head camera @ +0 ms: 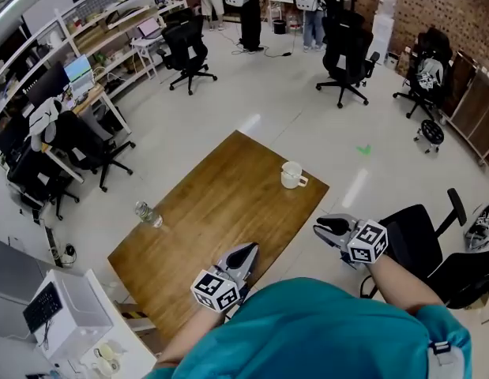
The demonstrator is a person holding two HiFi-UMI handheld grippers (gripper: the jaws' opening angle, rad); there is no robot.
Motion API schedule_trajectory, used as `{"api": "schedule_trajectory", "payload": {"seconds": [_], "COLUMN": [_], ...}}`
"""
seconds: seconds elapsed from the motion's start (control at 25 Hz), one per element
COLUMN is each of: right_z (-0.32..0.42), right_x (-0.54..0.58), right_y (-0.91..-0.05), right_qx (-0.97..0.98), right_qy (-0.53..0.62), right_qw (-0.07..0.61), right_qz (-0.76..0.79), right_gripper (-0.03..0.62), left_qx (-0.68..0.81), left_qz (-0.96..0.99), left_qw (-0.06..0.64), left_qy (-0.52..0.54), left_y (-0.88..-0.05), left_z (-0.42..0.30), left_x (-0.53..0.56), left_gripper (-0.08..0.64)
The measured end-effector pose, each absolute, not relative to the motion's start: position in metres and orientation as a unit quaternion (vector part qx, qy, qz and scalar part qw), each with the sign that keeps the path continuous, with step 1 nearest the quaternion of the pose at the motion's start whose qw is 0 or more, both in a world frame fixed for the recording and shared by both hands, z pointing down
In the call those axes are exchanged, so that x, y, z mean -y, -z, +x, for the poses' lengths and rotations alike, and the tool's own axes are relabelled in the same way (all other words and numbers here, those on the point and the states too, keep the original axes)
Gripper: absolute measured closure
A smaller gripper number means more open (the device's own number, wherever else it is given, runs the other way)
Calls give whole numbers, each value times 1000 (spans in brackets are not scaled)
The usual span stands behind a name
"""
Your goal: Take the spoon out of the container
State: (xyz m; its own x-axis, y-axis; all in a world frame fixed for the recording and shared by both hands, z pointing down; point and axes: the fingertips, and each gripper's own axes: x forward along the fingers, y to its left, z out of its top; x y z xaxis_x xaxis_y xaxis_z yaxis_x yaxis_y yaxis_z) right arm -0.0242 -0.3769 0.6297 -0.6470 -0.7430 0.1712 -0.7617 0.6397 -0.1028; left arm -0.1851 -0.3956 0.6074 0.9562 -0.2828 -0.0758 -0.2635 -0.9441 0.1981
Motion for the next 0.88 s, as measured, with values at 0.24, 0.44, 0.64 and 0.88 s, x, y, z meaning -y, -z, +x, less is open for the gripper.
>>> {"api": "schedule_trajectory", "payload": {"seconds": [0.24,0.44,0.64,0.88], "right_z": [29,101,162,158], "right_x": [453,538,627,740], "right_y": [-649,-686,-739,-820], "right_qx": [909,931,955,975], "right_qy": [-75,-59,-43,-37], "right_qw": [77,92,117,183], "right_qz": [402,348,270,123], "right_gripper": [499,489,476,423], "left_qx": [158,213,275,340], "left_qz": [982,973,955,931], "left_qw": [90,79,103,124], "left_qy": [49,36,45,38], "left_y": [-621,-648,-680,-710], "left_z": [-153,-84,-13,10], "left_x": [453,504,559,643], "left_gripper": [557,557,557,557]}}
